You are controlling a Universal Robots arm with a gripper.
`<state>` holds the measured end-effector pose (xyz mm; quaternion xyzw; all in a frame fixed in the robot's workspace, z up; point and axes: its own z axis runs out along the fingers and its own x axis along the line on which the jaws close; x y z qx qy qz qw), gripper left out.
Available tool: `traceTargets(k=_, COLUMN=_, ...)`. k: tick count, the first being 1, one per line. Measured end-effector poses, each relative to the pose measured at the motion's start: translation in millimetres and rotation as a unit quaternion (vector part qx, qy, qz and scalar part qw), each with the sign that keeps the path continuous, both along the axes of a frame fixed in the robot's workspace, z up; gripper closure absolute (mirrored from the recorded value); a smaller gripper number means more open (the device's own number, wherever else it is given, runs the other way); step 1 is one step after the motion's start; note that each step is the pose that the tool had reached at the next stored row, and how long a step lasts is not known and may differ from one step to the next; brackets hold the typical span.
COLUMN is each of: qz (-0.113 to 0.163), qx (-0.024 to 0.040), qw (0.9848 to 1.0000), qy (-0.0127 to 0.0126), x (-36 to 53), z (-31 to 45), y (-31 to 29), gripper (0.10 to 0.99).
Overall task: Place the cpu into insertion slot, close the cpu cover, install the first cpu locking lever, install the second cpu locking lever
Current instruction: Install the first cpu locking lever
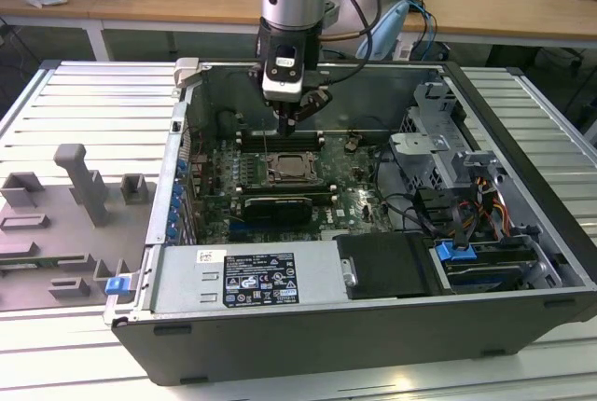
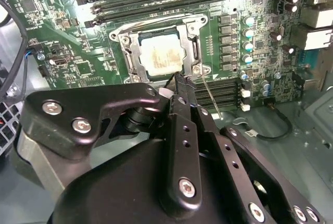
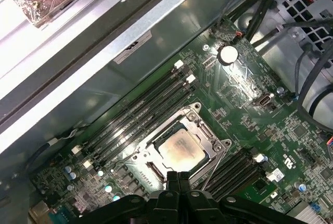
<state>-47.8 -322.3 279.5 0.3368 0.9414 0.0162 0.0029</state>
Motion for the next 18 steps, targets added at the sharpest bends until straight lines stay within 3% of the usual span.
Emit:
traceTargets(k=9, qz=0.029, qx=0.0003, qw=0.9996, qy=-0.0001, x=-1.1, z=-0.1, y=-0.7, gripper=0.98)
traceTargets(k=18, qz=0.069, qx=0.0003, qw=0.9976, qy=0.0, x=-1.2, z=-0.1, y=-0.8, gripper=0.98)
